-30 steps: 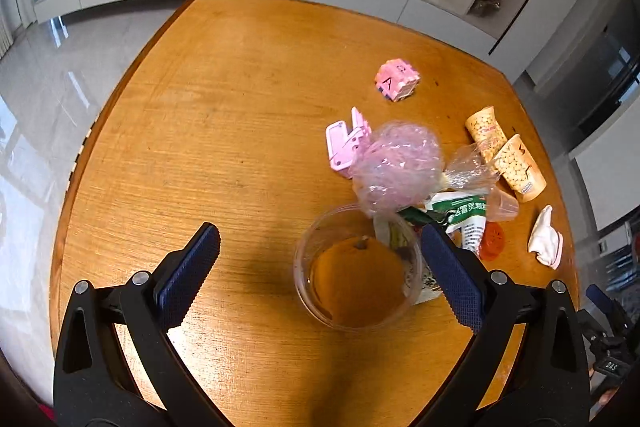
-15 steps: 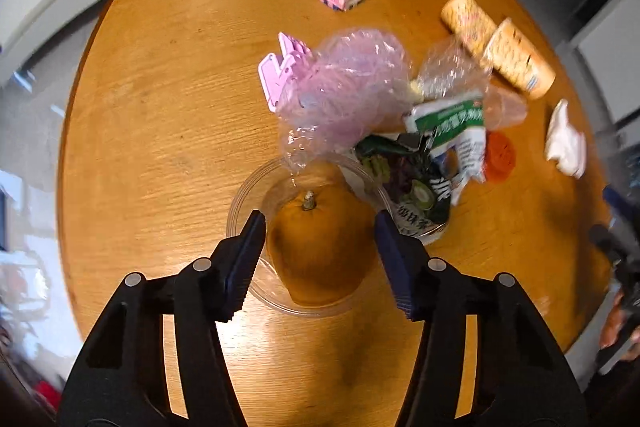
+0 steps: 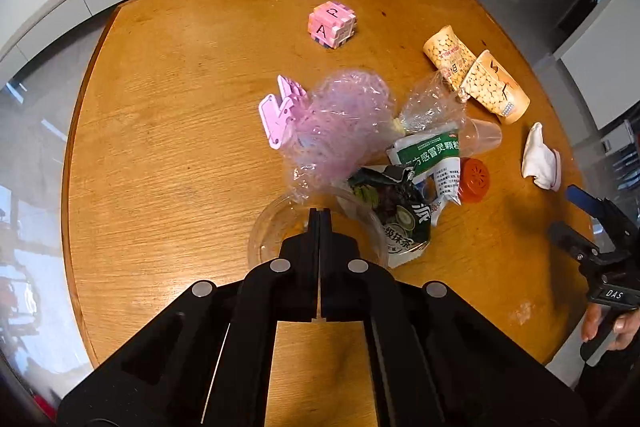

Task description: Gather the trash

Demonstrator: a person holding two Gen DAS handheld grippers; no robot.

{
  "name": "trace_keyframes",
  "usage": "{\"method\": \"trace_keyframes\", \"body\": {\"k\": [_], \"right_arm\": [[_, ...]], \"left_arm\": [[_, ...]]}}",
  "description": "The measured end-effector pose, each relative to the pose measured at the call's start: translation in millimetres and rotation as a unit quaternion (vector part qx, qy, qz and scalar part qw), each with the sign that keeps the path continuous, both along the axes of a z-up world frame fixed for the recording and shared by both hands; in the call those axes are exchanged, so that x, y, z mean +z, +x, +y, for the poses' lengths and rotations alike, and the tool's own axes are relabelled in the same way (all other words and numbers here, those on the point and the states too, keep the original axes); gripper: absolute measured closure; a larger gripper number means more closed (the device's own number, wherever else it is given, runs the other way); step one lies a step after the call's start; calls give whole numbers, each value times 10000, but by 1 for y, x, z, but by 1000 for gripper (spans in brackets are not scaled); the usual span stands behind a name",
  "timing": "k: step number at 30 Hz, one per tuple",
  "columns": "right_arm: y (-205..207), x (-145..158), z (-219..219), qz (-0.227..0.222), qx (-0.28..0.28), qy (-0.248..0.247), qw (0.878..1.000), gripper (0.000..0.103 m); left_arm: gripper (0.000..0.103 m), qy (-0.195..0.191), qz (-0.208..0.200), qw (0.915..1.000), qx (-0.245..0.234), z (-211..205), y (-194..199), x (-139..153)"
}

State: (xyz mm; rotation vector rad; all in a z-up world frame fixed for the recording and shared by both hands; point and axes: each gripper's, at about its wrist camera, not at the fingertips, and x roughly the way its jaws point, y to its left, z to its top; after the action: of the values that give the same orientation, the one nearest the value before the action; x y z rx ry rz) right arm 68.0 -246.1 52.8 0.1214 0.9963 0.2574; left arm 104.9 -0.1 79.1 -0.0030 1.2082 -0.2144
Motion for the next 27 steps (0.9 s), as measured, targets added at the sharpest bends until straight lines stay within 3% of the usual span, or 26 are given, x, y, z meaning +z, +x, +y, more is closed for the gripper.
{"method": "trace_keyframes", "body": {"k": [4, 12, 15, 19, 20, 21, 23, 24, 27], "right_arm": [[3, 0, 11, -10, 71, 33, 10000, 6], [5, 2, 15, -17, 105, 17, 9999, 6], [7, 1, 14, -16, 80, 14, 10000, 6], [8, -3, 13, 30, 83, 23, 10000, 6], [8, -3, 13, 36, 91, 27, 9999, 6], [7, -4, 13, 33, 101, 33, 9999, 6], [7, -4, 13, 35, 99, 25, 9999, 6], [8, -5, 13, 50, 90, 11, 9999, 6], [7, -5, 11, 55, 76, 43, 9999, 6]], "left_arm": [[103, -37, 429, 9991, -29, -4, 2, -12], [103, 338, 1175, 9923, -191, -14, 20, -11], [103, 481, 1197, 9912, -283, -15, 18, -8], [101, 193, 1207, 9923, -215, -8, 15, -5], [82, 233, 1248, 9917, -223, -7, 14, -6], [38, 322, 1281, 9910, -232, -8, 14, -9], [5, 299, 1109, 9929, -308, -13, 12, -9], [5, 429, 956, 9939, -341, -17, 10, -6], [5, 301, 1081, 9930, -363, -21, 11, -12]]}}
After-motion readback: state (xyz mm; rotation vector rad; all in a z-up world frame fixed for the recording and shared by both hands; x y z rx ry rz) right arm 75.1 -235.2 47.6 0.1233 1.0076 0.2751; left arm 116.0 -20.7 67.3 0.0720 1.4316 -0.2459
